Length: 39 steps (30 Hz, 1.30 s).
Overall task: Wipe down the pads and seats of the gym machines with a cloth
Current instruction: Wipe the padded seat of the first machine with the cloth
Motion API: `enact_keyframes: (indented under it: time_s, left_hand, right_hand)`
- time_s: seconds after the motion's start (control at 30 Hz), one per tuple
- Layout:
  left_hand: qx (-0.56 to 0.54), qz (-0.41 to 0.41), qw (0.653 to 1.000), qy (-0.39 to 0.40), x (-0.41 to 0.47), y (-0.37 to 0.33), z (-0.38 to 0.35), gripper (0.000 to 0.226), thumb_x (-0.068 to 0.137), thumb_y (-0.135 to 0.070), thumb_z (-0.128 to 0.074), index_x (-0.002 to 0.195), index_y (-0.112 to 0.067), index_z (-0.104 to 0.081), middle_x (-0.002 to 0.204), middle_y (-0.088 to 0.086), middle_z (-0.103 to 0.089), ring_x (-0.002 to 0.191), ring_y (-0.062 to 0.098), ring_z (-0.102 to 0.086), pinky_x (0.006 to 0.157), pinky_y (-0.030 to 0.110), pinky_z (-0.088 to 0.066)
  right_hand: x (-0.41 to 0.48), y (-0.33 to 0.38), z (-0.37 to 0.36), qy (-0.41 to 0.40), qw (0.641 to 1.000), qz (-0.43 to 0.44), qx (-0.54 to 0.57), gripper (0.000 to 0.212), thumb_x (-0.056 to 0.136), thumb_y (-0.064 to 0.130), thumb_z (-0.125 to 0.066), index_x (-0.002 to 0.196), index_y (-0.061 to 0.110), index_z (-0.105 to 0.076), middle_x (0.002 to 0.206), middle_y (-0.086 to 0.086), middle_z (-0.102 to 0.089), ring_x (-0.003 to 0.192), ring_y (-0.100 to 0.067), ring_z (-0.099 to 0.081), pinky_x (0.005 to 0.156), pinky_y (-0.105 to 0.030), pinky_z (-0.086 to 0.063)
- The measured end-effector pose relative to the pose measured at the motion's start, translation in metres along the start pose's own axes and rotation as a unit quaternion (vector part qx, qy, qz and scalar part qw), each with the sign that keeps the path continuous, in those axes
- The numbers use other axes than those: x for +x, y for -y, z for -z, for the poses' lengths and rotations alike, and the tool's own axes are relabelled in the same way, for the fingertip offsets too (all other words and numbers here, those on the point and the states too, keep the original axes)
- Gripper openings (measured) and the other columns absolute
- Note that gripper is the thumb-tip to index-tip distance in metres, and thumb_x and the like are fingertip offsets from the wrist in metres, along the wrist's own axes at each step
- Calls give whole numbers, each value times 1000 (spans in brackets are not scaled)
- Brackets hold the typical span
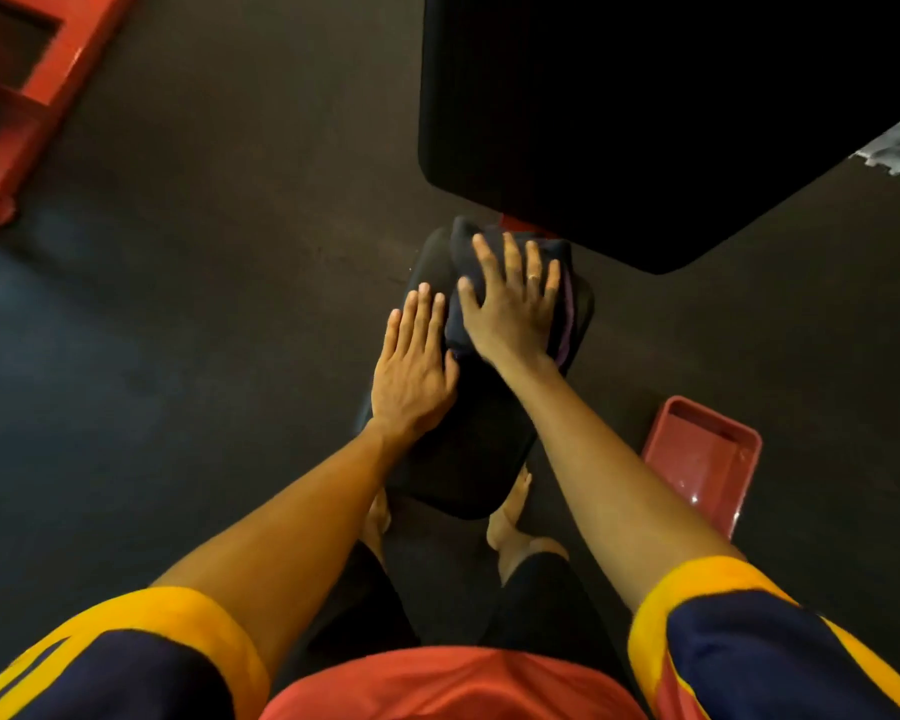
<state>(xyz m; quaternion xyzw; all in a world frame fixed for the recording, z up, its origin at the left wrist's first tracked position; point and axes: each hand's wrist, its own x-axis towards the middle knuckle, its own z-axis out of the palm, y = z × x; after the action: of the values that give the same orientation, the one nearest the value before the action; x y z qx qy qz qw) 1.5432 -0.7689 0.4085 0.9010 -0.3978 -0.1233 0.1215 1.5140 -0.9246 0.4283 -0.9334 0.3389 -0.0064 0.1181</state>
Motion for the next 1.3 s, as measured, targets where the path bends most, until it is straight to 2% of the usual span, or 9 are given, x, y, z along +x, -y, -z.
enact_keyframes:
  time_s: [0.13,0.33,0.43,0.63,0.87,1.1,1.17,1.23,1.3]
  left_hand:
    - [-16,70,997,-11,-5,-17,-2,65,107,-37,-21,161,-10,1,168,9,11,155,19,14,127,43,3]
    - [-45,146,987,-42,-13,-36,-5,65,108,-39,-21,161,-12,2,168,8,13,155,17,15,127,39,7]
    - [-57,174,982,-53,-15,-40,-7,65,108,-39,-24,161,-12,2,168,7,12,155,17,14,126,37,8]
    - [-64,218,971,-76,-15,-46,-12,65,105,-36,-22,161,-10,-1,169,9,7,156,18,10,126,38,8]
    - [-74,235,967,-73,-15,-50,-11,67,106,-38,-24,161,-12,4,168,7,13,155,17,14,127,40,5]
    - [-63,237,966,-84,-15,-49,-15,69,103,-35,-33,162,-9,-7,169,9,1,156,19,4,128,40,1]
    - [-57,235,967,-81,-13,-47,-13,69,104,-36,-31,162,-10,-4,169,9,3,156,18,6,128,41,0]
    - [-53,237,967,-79,-13,-45,-11,69,104,-38,-30,162,-11,-1,169,7,6,156,18,9,128,41,2]
    - [-55,239,967,-72,-13,-47,-10,69,104,-39,-28,162,-12,0,169,7,7,156,17,10,128,40,2]
  right_hand:
    - [-45,-57,9,15,981,191,-40,63,102,56,-34,161,33,-28,169,-3,-21,157,-28,-17,125,-52,-18]
    - [43,-26,20,84,995,48,-12,65,96,59,-38,155,32,-38,158,-7,-42,143,-36,-39,117,-53,-30]
    - [60,6,19,125,991,47,-11,64,100,57,-37,158,31,-31,161,-11,-36,145,-38,-36,119,-54,-25]
    - [9,-57,19,79,942,318,-72,70,95,57,-34,161,36,-23,170,-4,-17,155,-35,-18,121,-57,-25]
    - [87,12,38,187,976,99,45,52,100,55,-42,146,32,-44,148,-3,-50,134,-30,-49,108,-41,-38]
    - [59,-10,25,161,898,405,-55,63,93,57,-43,154,41,-36,169,2,-21,156,-31,-13,124,-51,-14]
    - [75,1,41,161,923,349,0,62,94,54,-47,153,36,-40,164,0,-31,152,-26,-27,121,-32,-25]
    - [91,24,49,252,942,200,97,51,103,40,-50,151,20,-46,154,-7,-46,139,-25,-44,89,0,-25]
    - [100,40,47,264,954,110,96,44,106,35,-47,142,9,-54,143,-17,-55,129,-30,-52,79,0,-33]
